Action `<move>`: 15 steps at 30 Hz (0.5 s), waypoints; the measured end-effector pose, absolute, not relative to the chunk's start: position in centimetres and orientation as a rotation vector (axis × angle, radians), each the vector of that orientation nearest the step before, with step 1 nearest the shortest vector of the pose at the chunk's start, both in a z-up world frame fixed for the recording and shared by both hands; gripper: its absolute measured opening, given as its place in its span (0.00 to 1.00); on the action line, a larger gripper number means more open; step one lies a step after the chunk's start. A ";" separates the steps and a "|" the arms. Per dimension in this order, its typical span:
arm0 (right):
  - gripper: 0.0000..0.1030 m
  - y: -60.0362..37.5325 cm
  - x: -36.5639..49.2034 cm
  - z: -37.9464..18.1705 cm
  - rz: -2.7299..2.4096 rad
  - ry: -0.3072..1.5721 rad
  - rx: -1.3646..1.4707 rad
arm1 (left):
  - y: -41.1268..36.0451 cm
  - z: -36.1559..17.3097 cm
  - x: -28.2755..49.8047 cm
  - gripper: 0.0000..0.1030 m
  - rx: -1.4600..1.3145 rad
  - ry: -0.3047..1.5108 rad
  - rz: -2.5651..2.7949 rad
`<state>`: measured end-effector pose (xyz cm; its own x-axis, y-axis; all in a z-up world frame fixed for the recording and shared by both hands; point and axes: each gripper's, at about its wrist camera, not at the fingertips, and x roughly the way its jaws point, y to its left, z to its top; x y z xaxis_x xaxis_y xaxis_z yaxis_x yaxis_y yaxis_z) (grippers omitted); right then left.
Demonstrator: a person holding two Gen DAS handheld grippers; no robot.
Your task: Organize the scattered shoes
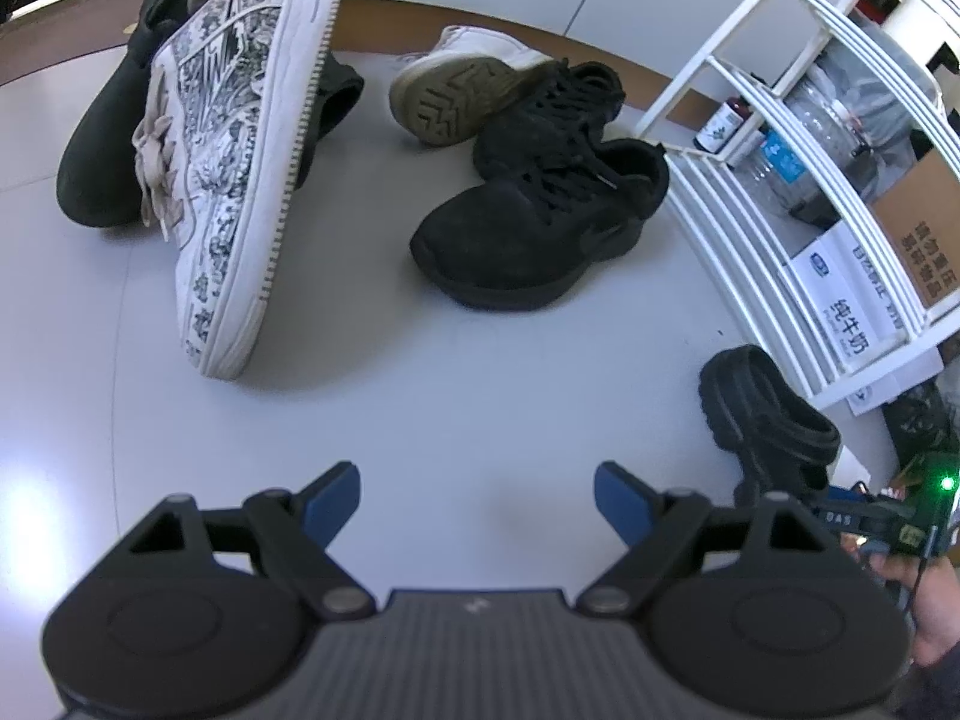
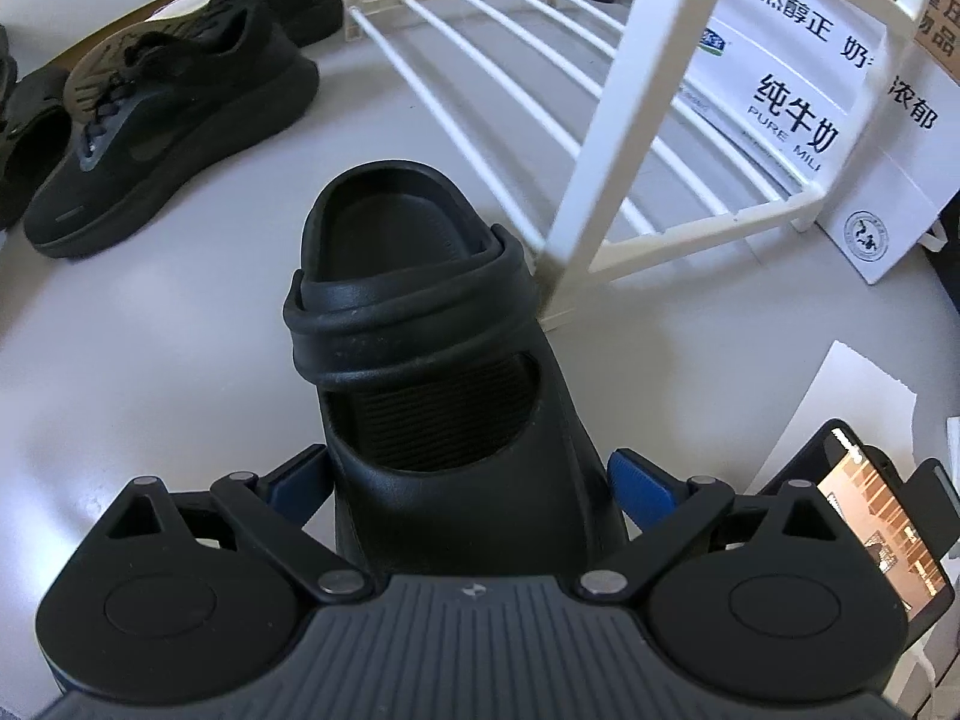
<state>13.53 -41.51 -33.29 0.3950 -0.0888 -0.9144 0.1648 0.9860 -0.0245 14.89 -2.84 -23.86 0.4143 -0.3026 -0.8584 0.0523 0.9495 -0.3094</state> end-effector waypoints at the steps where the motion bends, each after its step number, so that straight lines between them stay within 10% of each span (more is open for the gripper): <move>1: 0.96 -41.8 13.6 -33.3 -0.171 1.154 0.084 | -2.8 -23.9 14.9 0.85 -0.248 1.125 -0.226; 15: 0.96 -41.8 13.5 -32.3 -0.149 1.139 0.076 | -0.6 -22.9 16.1 0.85 -0.251 1.074 -0.159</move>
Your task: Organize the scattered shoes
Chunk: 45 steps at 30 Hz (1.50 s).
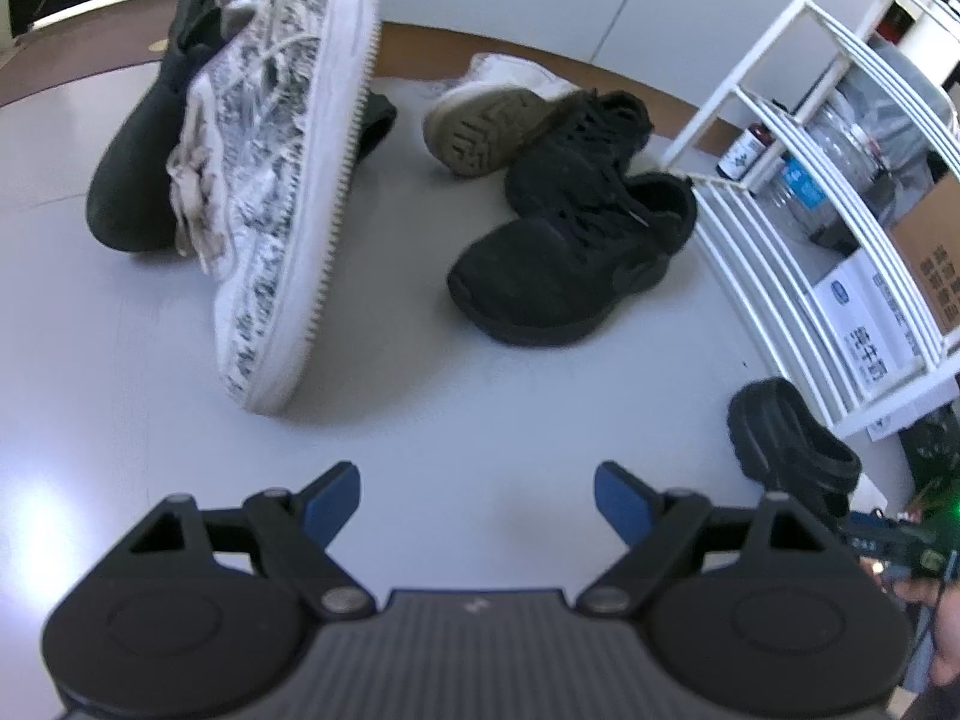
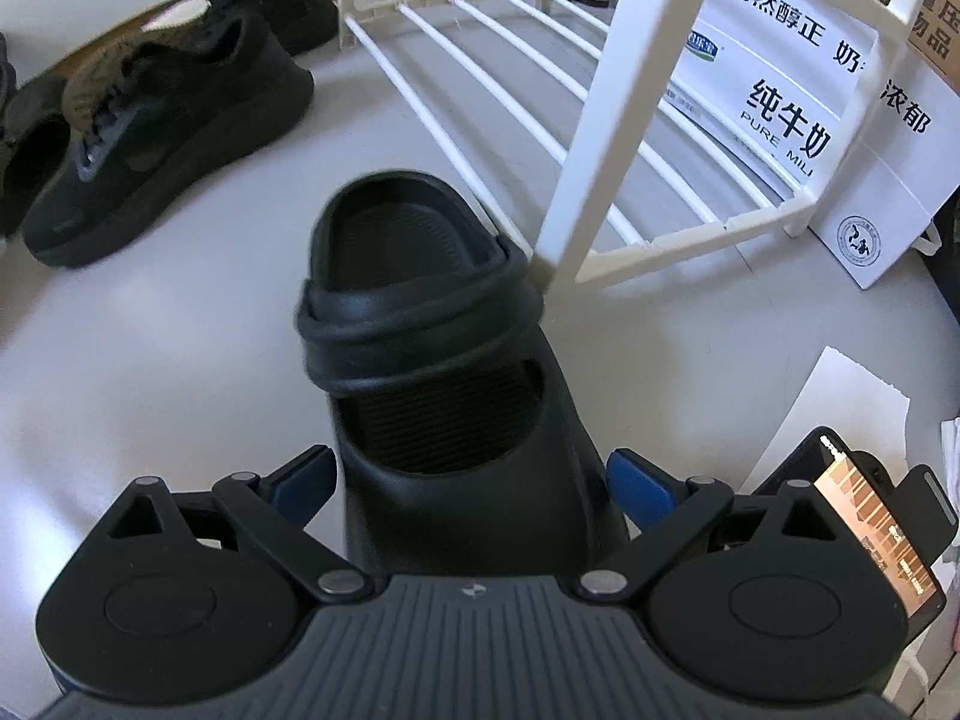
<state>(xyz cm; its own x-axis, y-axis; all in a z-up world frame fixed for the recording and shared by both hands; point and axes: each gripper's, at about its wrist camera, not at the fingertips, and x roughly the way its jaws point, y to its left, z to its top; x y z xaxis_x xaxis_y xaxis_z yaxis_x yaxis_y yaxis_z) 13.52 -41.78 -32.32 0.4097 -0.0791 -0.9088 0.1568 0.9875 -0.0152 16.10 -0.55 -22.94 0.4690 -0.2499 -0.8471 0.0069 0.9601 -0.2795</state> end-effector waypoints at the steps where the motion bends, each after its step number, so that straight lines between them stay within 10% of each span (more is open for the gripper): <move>1: 0.96 -41.6 13.5 -32.1 -0.146 1.134 0.075 | -0.2 -22.8 16.3 0.85 -0.254 1.066 -0.149; 45: 0.96 -36.8 12.2 -25.1 0.083 0.920 0.129 | 4.7 -17.6 31.2 0.72 -0.028 0.756 0.111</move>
<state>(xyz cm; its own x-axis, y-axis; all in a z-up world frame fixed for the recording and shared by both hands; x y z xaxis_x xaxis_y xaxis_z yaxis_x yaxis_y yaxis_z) 12.23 -36.83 -25.13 0.6035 0.1267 -0.7872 -0.0161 0.9890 0.1468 31.25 4.73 -17.56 0.7220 0.0908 -0.6859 -0.1110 0.9937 0.0148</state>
